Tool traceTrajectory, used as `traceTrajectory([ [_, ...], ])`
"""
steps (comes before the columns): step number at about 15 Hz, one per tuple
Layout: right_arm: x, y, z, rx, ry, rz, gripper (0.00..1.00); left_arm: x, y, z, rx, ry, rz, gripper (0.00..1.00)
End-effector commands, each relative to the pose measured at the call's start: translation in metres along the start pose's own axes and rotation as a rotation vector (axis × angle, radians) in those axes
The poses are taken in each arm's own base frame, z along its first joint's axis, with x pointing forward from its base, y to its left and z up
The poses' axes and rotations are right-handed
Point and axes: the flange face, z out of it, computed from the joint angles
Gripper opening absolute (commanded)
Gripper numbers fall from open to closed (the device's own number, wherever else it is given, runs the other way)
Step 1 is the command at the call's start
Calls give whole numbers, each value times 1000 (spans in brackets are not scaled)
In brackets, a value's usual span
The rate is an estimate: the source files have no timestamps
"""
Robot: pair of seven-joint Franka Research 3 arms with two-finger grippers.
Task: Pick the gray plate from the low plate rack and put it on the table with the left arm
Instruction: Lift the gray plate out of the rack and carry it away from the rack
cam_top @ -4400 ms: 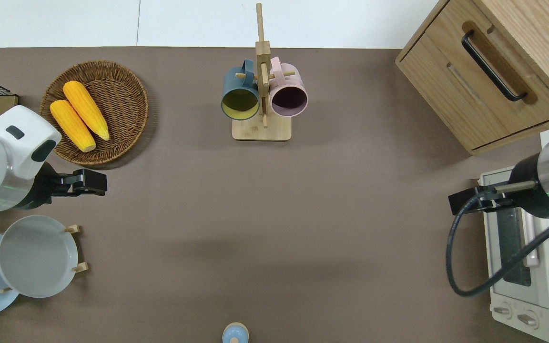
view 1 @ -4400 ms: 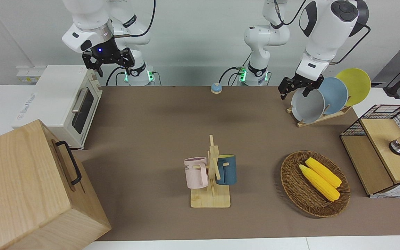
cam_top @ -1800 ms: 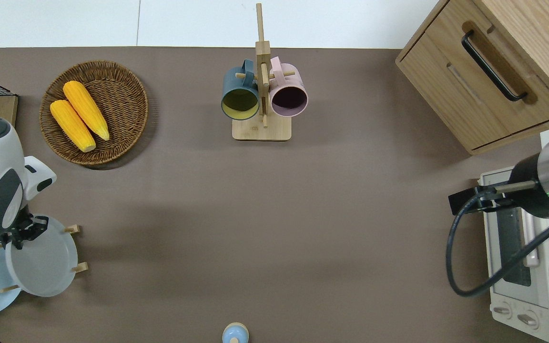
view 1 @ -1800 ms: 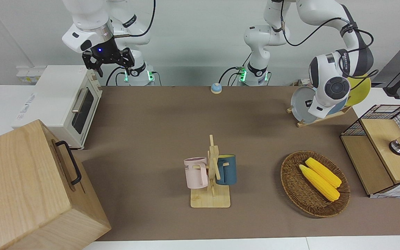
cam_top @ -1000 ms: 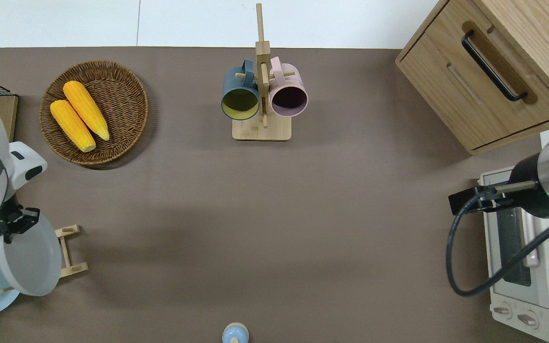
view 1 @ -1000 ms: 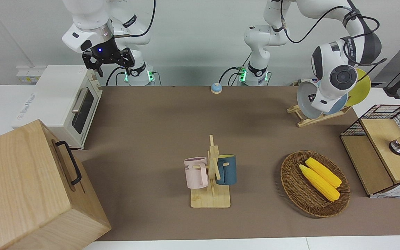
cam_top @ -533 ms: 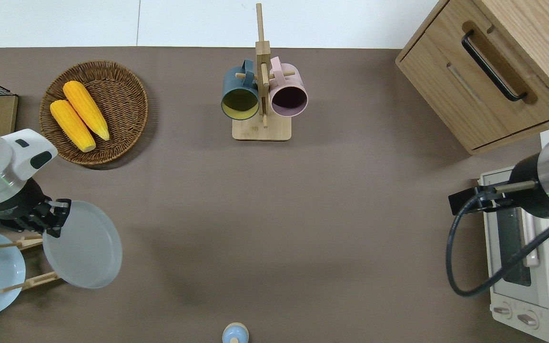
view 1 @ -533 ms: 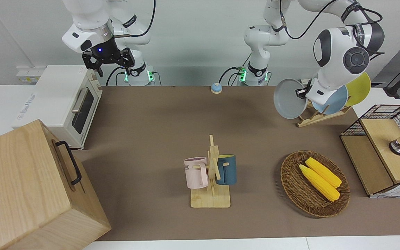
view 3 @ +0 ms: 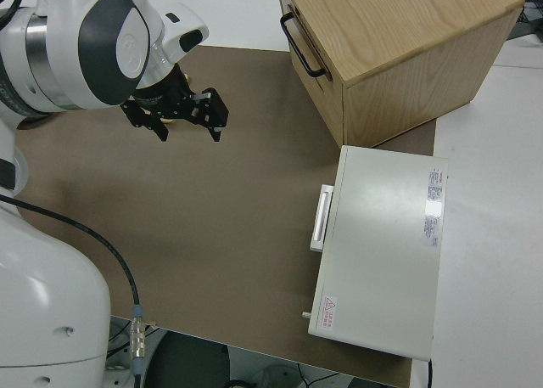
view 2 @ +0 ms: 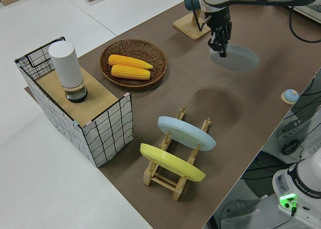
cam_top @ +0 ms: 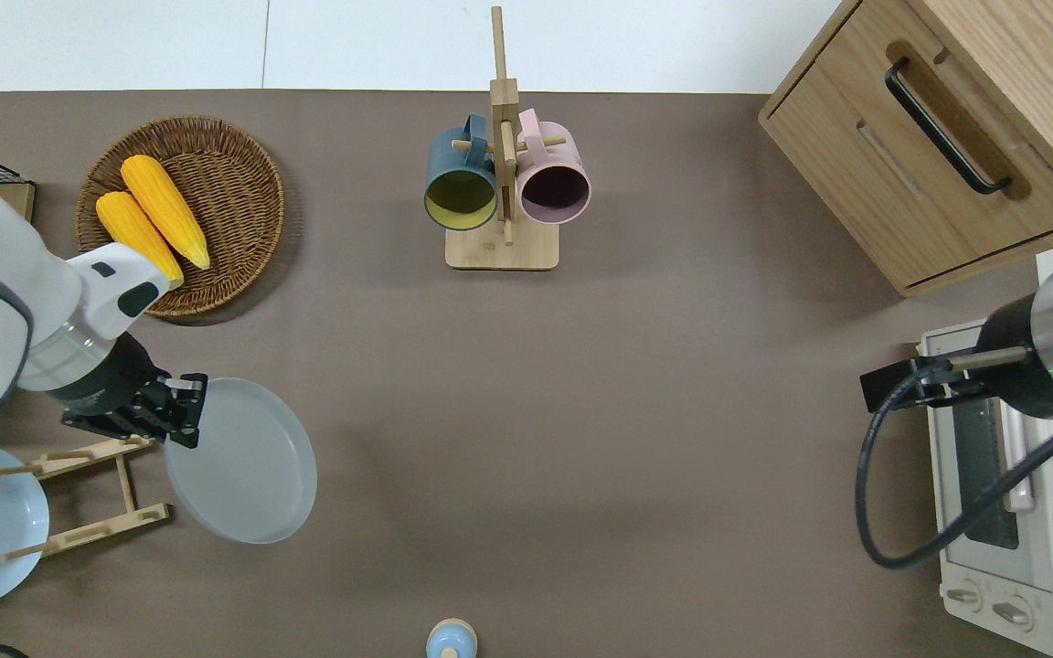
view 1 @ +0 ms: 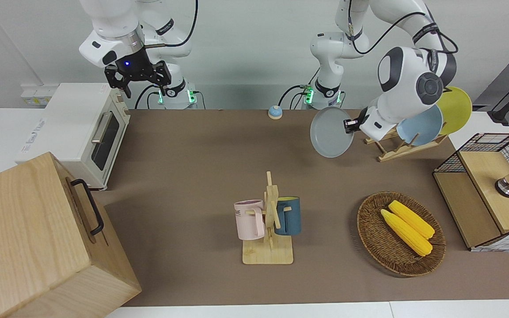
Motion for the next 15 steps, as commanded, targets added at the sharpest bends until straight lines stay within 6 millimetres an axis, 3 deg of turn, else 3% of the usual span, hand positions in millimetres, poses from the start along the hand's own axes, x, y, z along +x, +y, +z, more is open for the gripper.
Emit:
traceTrajectory([
  [1, -3, 4, -4, 3, -5, 4, 990, 3, 14, 33, -48, 37, -2, 31],
  [4, -3, 4, -4, 3, -5, 4, 990, 8, 24, 58, -45, 48, 2, 45],
  [6, -3, 4, -4, 3, -5, 4, 990, 9, 23, 63, -39, 42, 0, 135],
  [7, -3, 4, -4, 3, -5, 4, 990, 11, 21, 64, -36, 39, 0, 305],
  [8, -3, 4, -4, 3, -5, 4, 987, 11, 21, 64, -30, 40, 1, 541],
  [10, -3, 4, -4, 3, -5, 4, 990, 10, 15, 61, -18, 43, -1, 812],
  [12, -4, 3, -4, 3, -5, 3, 990, 10, 10, 58, 6, 40, 8, 907],
  [15, -3, 4, -4, 3, -5, 4, 990, 10, 6, 56, 6, 41, 0, 962],
])
